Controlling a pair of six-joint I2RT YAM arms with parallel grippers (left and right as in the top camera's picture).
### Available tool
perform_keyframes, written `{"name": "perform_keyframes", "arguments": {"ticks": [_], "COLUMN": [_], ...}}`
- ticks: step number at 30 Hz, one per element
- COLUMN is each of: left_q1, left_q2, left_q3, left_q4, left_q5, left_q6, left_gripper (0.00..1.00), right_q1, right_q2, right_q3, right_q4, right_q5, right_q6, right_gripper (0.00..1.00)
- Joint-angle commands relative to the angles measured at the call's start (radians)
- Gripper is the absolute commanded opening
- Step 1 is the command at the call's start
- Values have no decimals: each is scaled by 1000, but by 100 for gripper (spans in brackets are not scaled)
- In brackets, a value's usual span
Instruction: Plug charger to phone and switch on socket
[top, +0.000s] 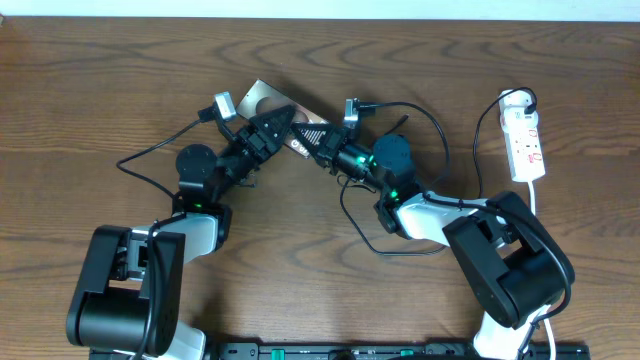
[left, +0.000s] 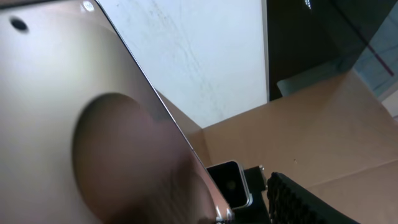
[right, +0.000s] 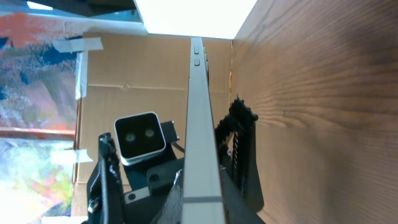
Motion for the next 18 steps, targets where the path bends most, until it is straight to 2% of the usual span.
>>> {"name": "perform_keyframes", "arguments": {"ticks": [1,4,11,18], "left_q1": [-22,-25,-25,-25], "left_q2": [0,0,0,0], "left_q3": [7,7,7,7], "left_q4": [31,31,31,31], "left_q5": [-31,-48,-83,-102], "left_q6": [-17,-33,-65,-72], "left_gripper": [69,62,59,39], "right_q1": [30,46,69,70], "right_q2": [-8,-8,-8,-8], "right_q3": [16,16,17,16], "right_q4": [1,2,1,1], "right_q5": [66,98,138,127], "right_q6": [-14,-28,-43,-54], "right_gripper": [1,1,1,1]}}
